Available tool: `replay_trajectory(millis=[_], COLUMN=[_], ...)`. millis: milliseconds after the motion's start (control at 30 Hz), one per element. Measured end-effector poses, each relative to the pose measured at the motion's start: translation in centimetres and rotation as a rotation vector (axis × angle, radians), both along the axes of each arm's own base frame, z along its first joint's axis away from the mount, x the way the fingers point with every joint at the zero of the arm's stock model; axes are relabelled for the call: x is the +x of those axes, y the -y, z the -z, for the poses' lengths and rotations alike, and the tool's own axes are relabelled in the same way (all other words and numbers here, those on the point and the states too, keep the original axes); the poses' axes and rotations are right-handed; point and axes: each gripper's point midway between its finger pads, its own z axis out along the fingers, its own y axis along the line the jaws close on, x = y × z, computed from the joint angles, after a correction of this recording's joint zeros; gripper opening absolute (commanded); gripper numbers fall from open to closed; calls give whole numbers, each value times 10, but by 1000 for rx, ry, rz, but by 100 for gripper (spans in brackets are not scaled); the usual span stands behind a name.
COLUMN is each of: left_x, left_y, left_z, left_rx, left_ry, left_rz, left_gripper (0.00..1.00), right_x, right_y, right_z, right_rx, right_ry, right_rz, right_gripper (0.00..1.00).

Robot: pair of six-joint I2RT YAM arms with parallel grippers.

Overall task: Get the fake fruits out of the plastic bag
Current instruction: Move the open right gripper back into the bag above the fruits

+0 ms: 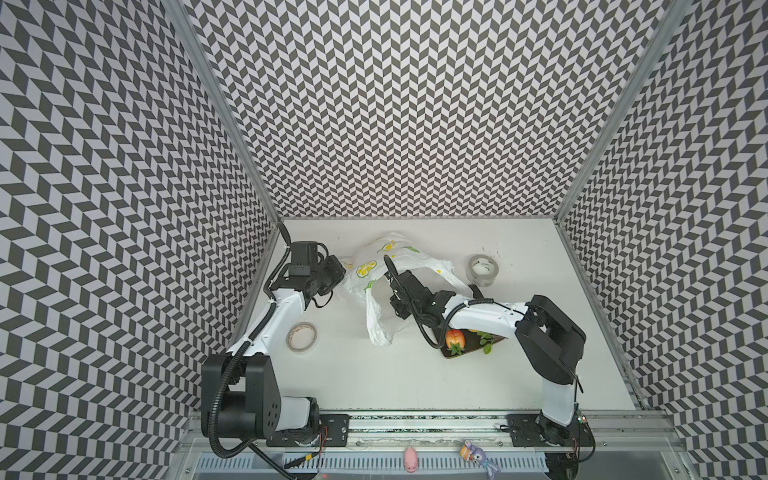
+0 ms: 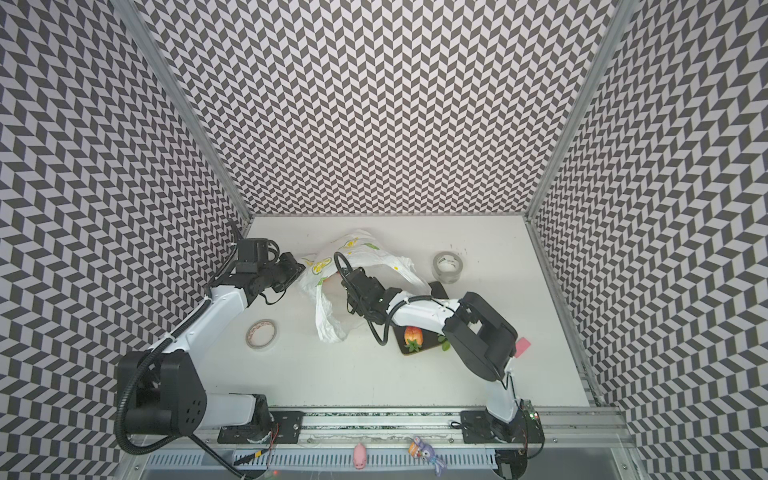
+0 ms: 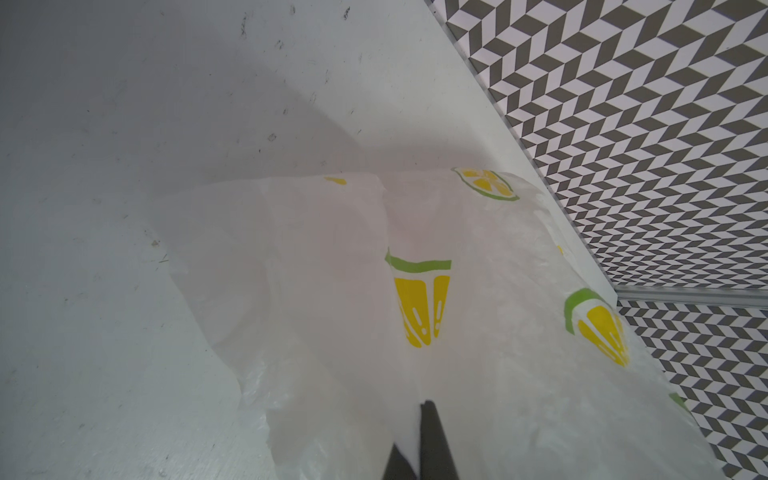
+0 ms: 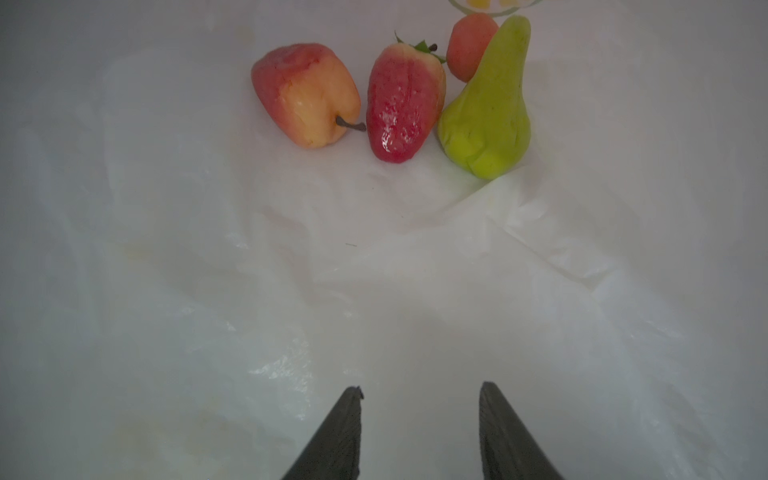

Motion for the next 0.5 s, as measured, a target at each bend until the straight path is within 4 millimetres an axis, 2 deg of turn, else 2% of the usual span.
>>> replay_trajectory(millis=[267, 367, 500], left_x=[0, -1, -1], left_y=[2, 3, 5], left_z=[-1, -1, -2], left_rx=[-7, -12, -19], left_ry=[0, 1, 1], left_rz=[7, 13, 21], left_gripper=[0, 0, 0], right_x=[5, 11, 25], right_y=[6, 11, 12], right_z=[22, 24, 19], right_rx=[-11, 75, 284], right_ry=[-71, -148, -273], right_rz=[51, 113, 225], right_gripper=[50, 51, 51])
